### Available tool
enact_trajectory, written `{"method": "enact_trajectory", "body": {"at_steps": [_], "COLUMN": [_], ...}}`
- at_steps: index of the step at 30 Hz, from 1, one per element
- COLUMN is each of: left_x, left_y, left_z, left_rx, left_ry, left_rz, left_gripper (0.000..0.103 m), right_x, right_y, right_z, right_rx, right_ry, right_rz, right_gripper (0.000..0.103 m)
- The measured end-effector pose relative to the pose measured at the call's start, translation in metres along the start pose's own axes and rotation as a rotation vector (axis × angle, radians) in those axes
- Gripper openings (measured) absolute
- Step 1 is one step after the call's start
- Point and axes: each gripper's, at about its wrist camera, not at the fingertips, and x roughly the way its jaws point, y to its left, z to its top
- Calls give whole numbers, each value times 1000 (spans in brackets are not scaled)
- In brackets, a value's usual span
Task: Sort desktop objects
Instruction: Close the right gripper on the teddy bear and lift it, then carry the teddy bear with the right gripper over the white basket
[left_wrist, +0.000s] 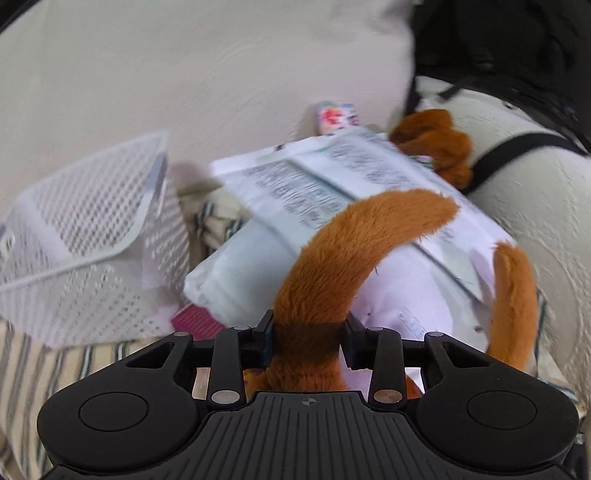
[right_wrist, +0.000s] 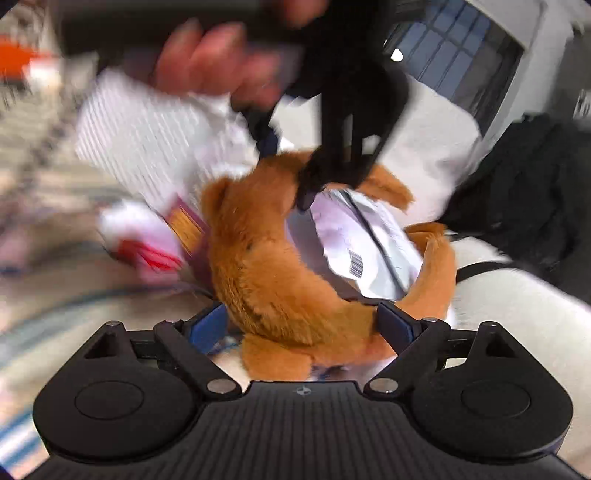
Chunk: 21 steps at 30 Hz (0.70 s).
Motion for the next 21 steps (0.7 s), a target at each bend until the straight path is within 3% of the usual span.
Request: {"method": "enact_trajectory", "body": {"at_steps": [5,8,9,10,12,18,19,21], "left_x": [0,-1,-2,-2,-4,-6,-5,-5], "left_y": [11,9,9,10,10,17,19,23], "left_z": [-5,-9,-11,-13,-16,-26,-28,-32], "left_rx": [-17,-13,-14,-16,-17,-34,-42,-54], "left_ry": [-8,-11,-11,-12,-17,-21,-19,-11], "left_rz": [-18,-24,-27,-31,-31,-41,-37,-45], "left_gripper": [36,36,36,36,36,37,37,37], "right_x": [-5,1,5,11,18,40,44,48], "right_y": [-78,-112,-118,-120,-113,-106,-108,-111], "right_z": [0,-8,-12,-12,-10,-17,-20,-25], "right_rx": [481,801,862,885,884,959,995,1071], "right_ry": [-13,-25,-16,7,55,118,134,145], "right_rz": [220,253,246,234,204,130,137,155], "right_gripper": [90,90,85,73,63,59,34,35]}}
